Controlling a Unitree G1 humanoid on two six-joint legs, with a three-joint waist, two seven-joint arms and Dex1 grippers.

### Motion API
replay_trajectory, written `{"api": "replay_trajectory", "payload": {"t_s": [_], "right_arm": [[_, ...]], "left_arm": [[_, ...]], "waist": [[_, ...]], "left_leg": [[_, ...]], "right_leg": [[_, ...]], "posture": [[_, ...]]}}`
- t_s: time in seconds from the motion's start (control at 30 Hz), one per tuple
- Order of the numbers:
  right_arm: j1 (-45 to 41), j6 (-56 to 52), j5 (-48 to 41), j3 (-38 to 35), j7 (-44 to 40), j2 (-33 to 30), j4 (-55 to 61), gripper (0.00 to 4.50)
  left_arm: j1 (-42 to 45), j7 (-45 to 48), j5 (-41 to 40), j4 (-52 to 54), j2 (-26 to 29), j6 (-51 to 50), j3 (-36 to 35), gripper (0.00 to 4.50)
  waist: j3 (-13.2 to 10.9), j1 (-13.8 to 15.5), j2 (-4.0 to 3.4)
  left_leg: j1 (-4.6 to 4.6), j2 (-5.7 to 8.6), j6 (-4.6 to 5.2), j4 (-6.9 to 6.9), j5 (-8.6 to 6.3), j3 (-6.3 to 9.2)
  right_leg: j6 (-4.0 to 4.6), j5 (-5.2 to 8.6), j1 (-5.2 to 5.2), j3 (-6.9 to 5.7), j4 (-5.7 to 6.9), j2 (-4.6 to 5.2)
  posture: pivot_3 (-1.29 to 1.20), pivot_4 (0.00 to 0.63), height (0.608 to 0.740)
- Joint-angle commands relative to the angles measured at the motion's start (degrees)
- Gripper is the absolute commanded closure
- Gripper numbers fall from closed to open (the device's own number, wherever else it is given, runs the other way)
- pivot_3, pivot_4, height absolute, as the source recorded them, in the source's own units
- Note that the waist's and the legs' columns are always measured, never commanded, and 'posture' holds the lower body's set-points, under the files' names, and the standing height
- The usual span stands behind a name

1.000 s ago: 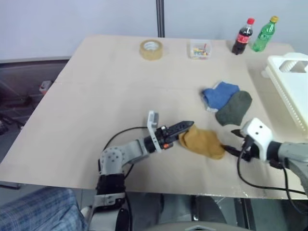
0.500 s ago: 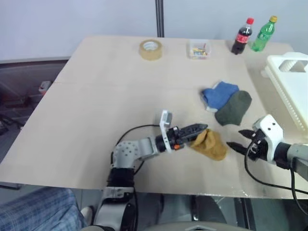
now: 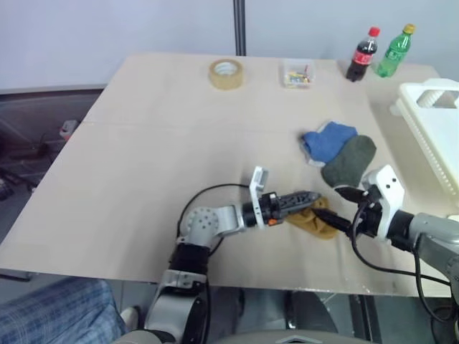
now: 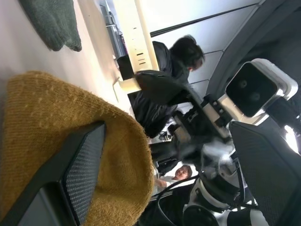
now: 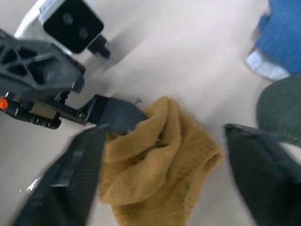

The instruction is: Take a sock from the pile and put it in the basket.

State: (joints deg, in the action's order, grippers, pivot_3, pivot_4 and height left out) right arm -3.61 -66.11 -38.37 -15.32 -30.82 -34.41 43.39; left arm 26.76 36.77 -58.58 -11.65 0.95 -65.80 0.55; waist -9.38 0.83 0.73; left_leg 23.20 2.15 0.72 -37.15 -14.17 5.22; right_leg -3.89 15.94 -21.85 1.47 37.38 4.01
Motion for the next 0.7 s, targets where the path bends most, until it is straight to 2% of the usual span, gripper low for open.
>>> {"api": "replay_trajectory", "payload": {"t_s": [0.03,0.33,0.7], "right_arm": [[-1.38,1.81,-0.07,1.50,2.47,1.06,1.07,0.05],[-1.58,5.11,6.86,8.67,6.92,-0.85,-2.43,0.05],[1.95,1.35,6.28,7.98,6.46,-3.23,-3.26,0.05]], "left_arm": [[0.38,1.91,0.92,-0.34,-0.76,0.32,0.37,0.00],[0.18,2.75,2.24,0.15,-0.87,-0.17,-0.32,0.00],[0.25,2.81,2.69,0.32,-0.60,-0.37,-1.12,0.00]], "waist": [[0.00,-0.06,0.00],[0.00,-0.06,0.00],[0.00,-0.10,0.00]], "left_leg": [[-0.01,0.00,0.00,0.00,0.00,-0.01],[-0.13,0.01,0.01,-0.06,0.00,-0.06],[-0.18,0.01,0.04,-0.10,-0.02,-0.08]], "right_leg": [[0.00,0.00,0.00,0.01,0.02,-0.01],[0.00,0.00,0.01,0.06,0.26,-0.01],[0.00,0.00,0.04,0.09,0.31,-0.02]], "posture": [[0.00,0.150,0.738],[0.00,0.150,0.738],[0.00,0.150,0.738]]}}
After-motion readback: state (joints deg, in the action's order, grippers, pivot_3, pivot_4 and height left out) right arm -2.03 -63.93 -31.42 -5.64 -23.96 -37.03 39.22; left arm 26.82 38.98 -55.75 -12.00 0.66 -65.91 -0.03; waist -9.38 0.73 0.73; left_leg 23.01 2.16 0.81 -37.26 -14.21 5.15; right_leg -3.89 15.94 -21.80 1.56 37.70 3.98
